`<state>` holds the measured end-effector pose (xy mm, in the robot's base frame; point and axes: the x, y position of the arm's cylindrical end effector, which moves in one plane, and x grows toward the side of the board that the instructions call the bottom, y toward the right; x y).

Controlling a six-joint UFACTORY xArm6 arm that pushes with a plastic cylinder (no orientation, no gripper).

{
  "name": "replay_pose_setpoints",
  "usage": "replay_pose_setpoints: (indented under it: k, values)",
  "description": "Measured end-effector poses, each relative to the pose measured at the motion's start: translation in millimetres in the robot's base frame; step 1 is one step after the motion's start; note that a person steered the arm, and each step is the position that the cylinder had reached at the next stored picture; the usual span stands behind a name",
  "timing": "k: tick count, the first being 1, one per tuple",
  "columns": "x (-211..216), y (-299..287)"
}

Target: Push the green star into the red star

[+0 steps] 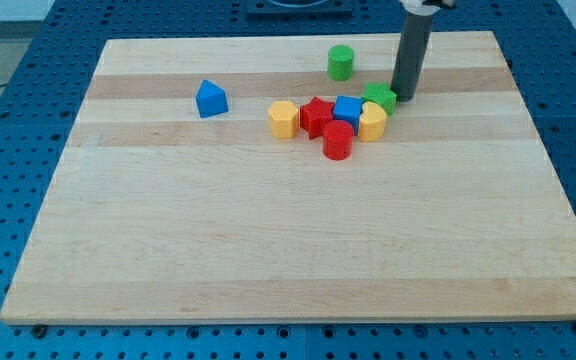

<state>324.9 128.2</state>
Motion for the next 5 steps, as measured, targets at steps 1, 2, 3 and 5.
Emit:
replay_pose_setpoints:
  k: [1,2,3,5]
  values:
    - [20.1,-26.3]
    - [85.1,-32.5]
    - [131.4,-28.8]
    - [101.8,-6.9]
